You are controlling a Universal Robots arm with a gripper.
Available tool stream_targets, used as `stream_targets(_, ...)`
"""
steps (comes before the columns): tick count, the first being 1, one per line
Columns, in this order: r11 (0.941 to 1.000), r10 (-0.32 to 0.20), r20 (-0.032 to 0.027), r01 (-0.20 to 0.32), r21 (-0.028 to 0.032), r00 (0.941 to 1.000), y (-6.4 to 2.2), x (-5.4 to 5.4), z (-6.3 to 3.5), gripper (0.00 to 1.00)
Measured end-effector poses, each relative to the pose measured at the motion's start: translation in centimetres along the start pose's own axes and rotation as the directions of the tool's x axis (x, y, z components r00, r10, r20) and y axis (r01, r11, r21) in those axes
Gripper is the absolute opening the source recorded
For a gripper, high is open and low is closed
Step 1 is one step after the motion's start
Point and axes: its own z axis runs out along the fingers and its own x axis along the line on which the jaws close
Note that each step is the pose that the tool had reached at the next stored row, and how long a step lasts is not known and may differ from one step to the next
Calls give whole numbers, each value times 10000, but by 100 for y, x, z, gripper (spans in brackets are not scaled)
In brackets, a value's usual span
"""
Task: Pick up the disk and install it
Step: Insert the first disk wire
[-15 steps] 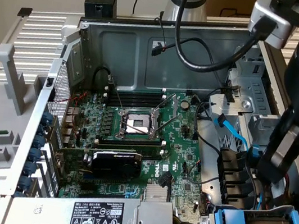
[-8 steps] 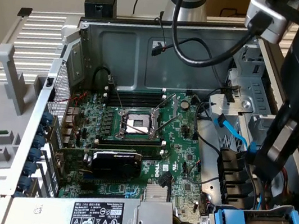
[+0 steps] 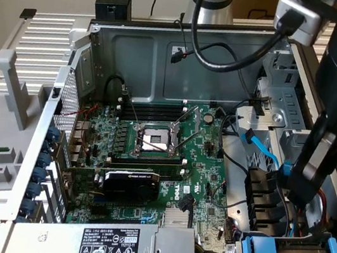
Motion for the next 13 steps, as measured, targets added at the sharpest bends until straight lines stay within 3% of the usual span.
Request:
stream_targets(8, 9997, -14, -161, 19, 263, 9999, 21, 5, -19, 35)
stream_targets(13, 9989, -25, -199, 34, 457, 9998, 23, 6, -22, 35)
